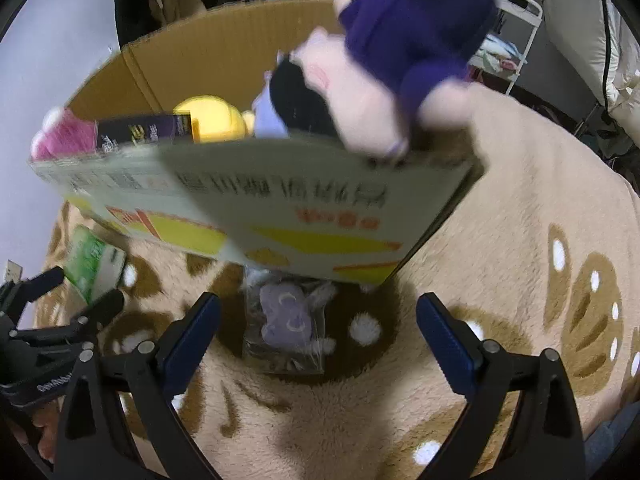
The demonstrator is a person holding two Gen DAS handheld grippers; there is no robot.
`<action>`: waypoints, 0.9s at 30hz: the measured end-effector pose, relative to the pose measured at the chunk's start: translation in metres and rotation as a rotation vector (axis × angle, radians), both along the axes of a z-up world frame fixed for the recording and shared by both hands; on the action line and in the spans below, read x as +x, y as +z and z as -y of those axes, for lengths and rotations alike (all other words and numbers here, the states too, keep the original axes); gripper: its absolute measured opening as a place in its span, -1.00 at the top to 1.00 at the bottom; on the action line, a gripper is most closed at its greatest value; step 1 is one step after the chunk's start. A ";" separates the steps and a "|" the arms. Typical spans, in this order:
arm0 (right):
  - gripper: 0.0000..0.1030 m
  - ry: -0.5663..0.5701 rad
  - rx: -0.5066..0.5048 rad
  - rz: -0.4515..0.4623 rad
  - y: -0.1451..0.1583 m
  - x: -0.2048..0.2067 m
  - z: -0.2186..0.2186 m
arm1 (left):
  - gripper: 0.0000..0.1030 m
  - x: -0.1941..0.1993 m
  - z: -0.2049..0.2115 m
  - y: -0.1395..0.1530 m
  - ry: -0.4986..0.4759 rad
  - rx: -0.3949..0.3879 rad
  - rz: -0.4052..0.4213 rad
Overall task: Organize soft objects
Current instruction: 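Lower the left tool onto the green tissue packet while the right tool approaches the clear bag, then close the left tool on the green packet while the right tool grips the clear bag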
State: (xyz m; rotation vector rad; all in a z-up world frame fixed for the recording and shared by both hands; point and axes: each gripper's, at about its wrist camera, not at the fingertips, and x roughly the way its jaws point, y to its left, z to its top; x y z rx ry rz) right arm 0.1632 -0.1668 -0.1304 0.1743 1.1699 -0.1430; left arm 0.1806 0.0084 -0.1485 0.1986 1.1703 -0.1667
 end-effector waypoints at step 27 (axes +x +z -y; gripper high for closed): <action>-0.98 0.052 -0.072 -0.034 -0.024 0.006 -0.017 | -0.53 0.024 -0.009 -0.016 0.001 -0.016 0.021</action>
